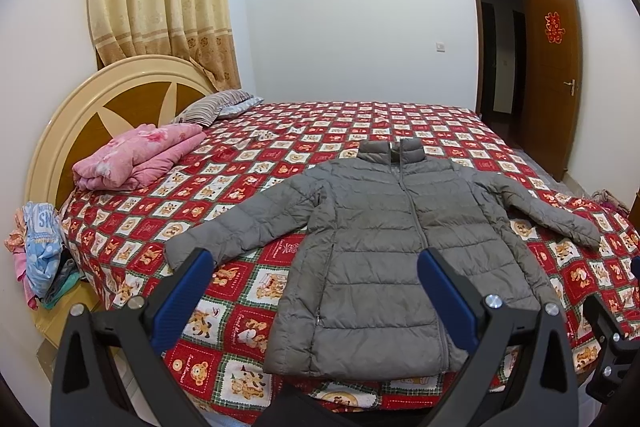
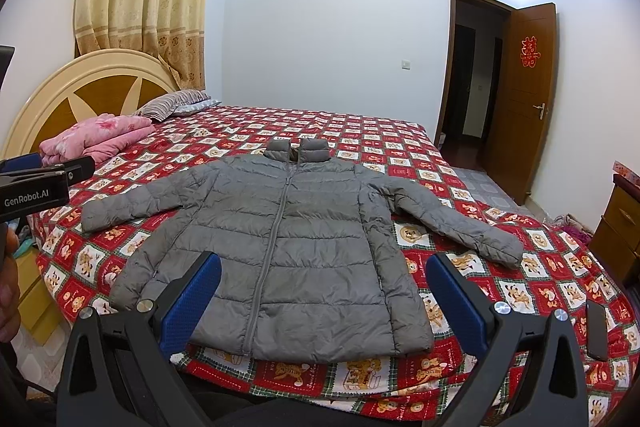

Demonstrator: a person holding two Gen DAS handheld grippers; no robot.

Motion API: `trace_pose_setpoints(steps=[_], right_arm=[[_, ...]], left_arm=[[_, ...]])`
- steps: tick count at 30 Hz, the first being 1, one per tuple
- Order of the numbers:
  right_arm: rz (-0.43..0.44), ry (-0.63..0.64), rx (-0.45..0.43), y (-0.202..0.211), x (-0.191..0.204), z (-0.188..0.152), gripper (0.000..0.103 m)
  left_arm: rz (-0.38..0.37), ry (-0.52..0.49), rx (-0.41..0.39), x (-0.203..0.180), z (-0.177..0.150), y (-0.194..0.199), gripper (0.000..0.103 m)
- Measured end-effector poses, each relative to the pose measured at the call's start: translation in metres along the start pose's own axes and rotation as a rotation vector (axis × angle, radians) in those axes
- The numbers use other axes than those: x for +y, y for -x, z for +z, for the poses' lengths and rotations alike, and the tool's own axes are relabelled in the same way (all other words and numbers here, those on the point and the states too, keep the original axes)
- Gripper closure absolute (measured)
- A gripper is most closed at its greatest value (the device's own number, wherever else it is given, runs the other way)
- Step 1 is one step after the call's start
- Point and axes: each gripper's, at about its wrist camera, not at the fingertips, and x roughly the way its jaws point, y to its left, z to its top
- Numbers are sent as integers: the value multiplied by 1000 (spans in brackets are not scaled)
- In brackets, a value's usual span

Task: Fold large clothes

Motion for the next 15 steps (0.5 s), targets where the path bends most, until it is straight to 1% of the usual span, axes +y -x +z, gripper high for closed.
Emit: trace_pose_setpoints(steps=[15], right_arm=[[2,0,1,0,2,-1,1]], left_arm=[[2,0,-2,2,-1,0,0]])
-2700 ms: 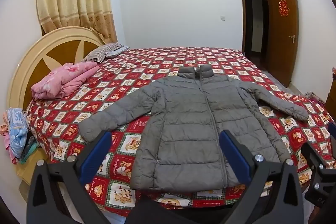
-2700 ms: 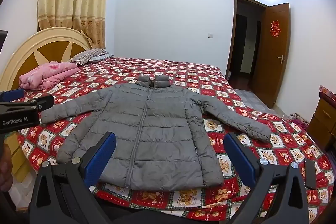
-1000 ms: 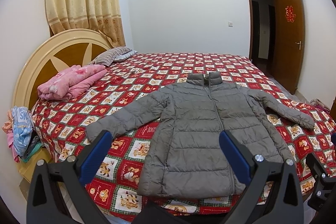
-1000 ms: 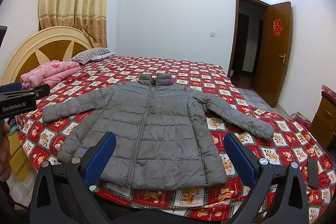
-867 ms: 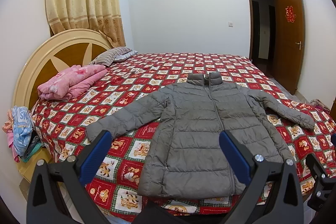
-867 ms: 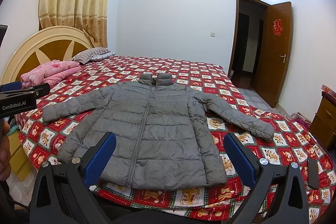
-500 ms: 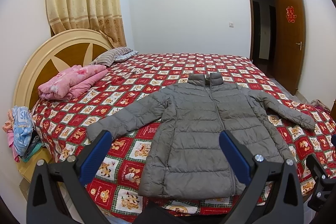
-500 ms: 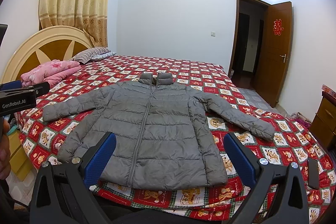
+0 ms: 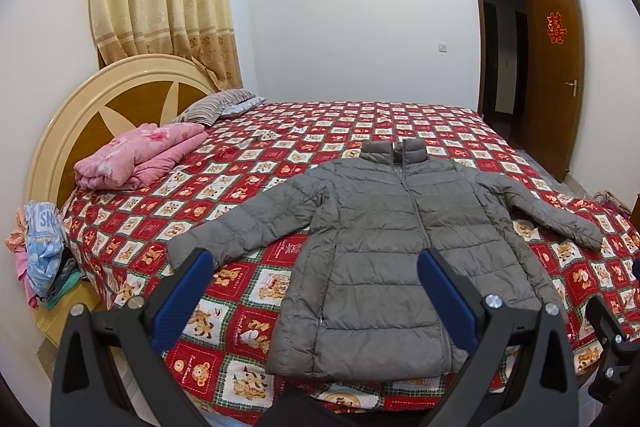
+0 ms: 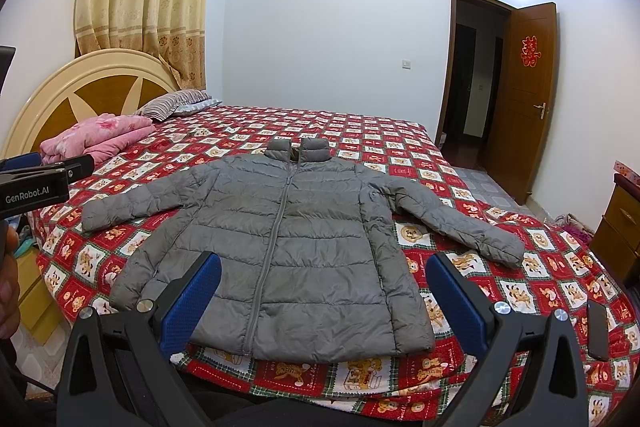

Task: Fold large clothes

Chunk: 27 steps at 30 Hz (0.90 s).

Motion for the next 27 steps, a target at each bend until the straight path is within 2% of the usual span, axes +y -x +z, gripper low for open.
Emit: trace_pose_setpoints(steps=[15,18,22,27], right_arm=[[15,0,-2,-2,1,-1,1],[15,-15,12,-18,-9,-2,1],[-25,-93,56,-57,-47,-3,1],[-131,-304,150,-115,-135,-15,1]], left_arm=[[4,0,-7,8,-1,-1,0],[49,-20,-50,11,-2,-11,0],[70,-60,-38,10,-2,-52,0],[77,-128,1,-10,0,-110,0]])
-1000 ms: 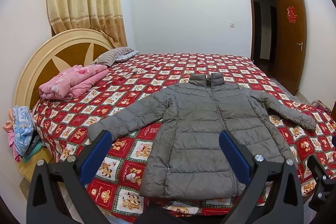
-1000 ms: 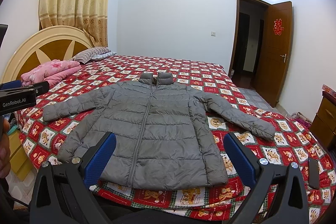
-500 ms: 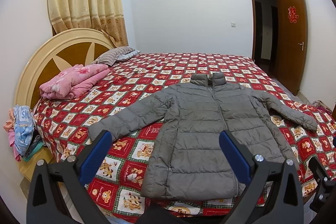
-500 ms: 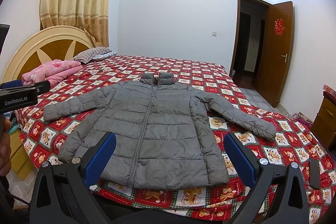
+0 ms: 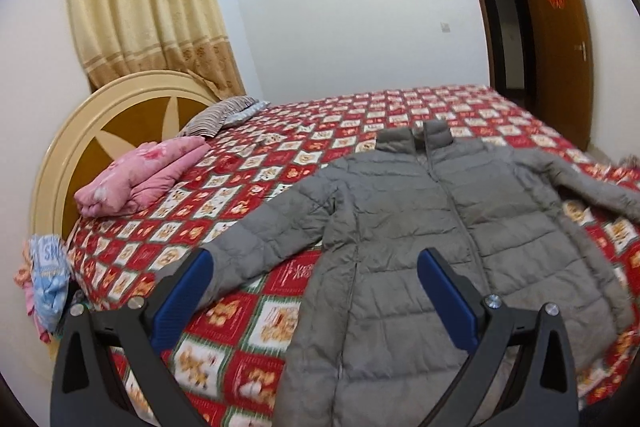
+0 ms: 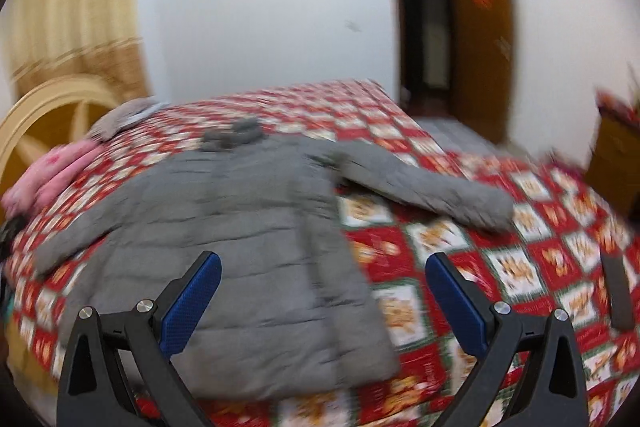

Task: Fold large clothes
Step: 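Grasp the jacket sleeve cuff with the right gripper and lift it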

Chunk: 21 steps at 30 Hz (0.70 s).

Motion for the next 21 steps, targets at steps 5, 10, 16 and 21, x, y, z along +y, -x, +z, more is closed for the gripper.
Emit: trace_pose_setpoints(steps=[5,10,16,21], right_arm=[[-123,-151,69,-56,-69,17,1],[-230,-321,148,-112,-141,29,4],[-267,-399,211,-160,-185,42,13],[-263,-372,282,-189,-190,47,40]], left_arm=[[-15,-29,38,-23,4,-55,0],[12,-29,110,-35,7,-116,0],[48,-30,185,-37,10,-166,0],[66,-51,234,-39,12,-194,0]])
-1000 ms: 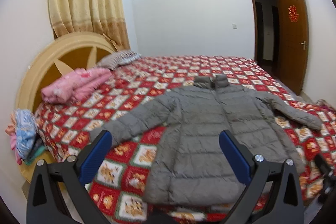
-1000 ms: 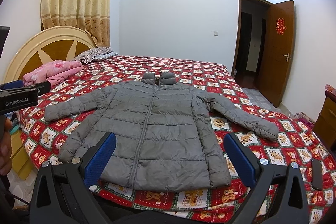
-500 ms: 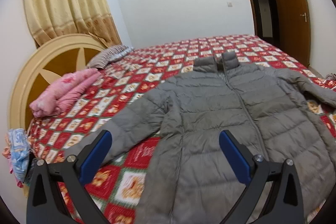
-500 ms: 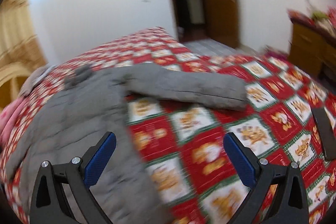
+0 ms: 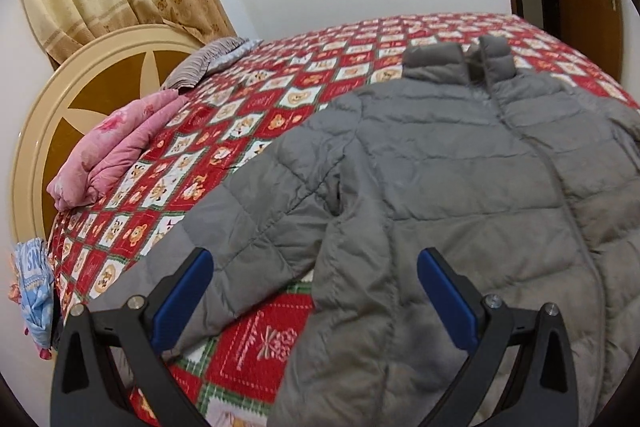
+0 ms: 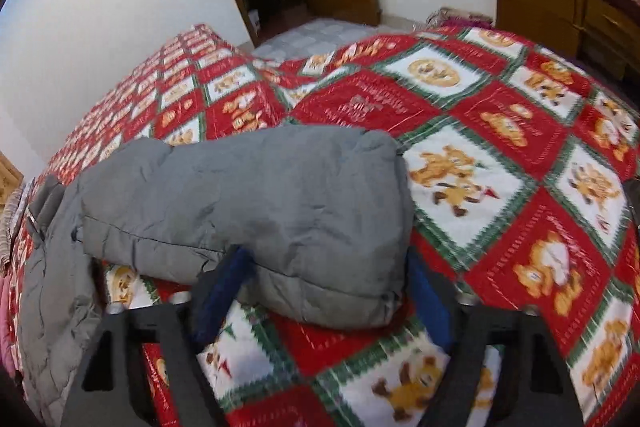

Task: Fold large clothes
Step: 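Grasp the jacket sleeve cuff with the right gripper and lift it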

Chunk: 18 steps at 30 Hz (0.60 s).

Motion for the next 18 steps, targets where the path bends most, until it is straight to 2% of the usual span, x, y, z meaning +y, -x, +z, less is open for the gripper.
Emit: trace_pose_setpoints(steps=[1,4,7,11,18], right_arm=[[-8,28,-8,-1,3,0,45],[-21,93,-37,2,10,4,70],[-51,164,-108,17,24,12,75],[-37,252,-178,41,59,21,77],[84,469,-276,86,176,18,78]], left_arm=[[5,-3,7,0,1,-2,0],[5,1,12,6,5,-6,0],[13,4,4,16,9,-6,0],[17,12,9,28,19,-11,0],[18,45,4,51,37,-19,0]])
